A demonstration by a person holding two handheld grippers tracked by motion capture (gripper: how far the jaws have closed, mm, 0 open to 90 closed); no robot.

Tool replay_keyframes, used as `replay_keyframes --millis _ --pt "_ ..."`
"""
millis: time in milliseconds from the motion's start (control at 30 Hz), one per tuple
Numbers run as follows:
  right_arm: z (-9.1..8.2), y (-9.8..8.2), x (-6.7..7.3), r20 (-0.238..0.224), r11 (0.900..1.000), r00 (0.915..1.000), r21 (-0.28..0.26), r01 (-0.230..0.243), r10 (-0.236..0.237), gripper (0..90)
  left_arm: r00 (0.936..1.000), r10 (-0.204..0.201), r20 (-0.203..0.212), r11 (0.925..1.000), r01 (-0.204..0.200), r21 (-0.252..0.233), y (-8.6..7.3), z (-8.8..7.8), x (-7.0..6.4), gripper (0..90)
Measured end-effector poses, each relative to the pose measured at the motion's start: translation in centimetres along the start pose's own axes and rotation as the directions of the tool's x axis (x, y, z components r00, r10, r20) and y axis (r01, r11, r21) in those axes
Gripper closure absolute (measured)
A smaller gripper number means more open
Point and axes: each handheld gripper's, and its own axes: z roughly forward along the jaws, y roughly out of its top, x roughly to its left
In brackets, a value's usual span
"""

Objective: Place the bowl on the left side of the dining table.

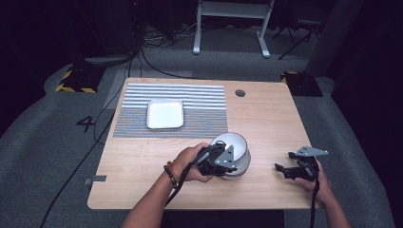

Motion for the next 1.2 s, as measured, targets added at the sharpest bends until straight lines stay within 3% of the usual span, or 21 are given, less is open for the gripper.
replay_keyframes --millis 500,633,700,933,1100,1200 --pt "0.0 0.0 0.0 0.000 1.000 1.0000 0.000 0.001 -0.001 14.9 0.9993 -0.019 -0.033 0.9996 0.018 -0.022 -0.9 -2.1 0.2 81.3" --pt "0.0 0.0 0.0 0.000 1.000 1.0000 0.000 0.001 -0.001 14.9 0.9974 -0.036 -0.062 0.9988 0.034 -0.035 -1.4 -2.6 0.5 81.3" --pt "0.0 0.0 0.0 0.000 1.000 1.0000 0.000 0.001 -0.001 14.9 0.9965 -0.038 -0.074 0.9992 0.036 -0.018 -1.7 -2.8 0.6 81.3" --pt "0.0 0.0 0.0 0.001 1.000 1.0000 0.000 0.001 -0.001 14.9 0.9889 -0.090 -0.118 0.9958 0.087 -0.028 -2.9 -3.5 1.4 81.3" --pt "0.0 0.0 0.0 0.000 1.000 1.0000 0.000 0.001 -0.001 14.9 0.9867 -0.112 -0.118 0.9937 0.110 -0.018 -3.6 -3.8 1.7 81.2" --pt "0.0 0.0 0.0 0.001 1.000 1.0000 0.000 0.001 -0.001 14.9 0.9807 -0.143 -0.133 0.9896 0.143 -0.011 -4.3 -4.1 2.1 81.2"
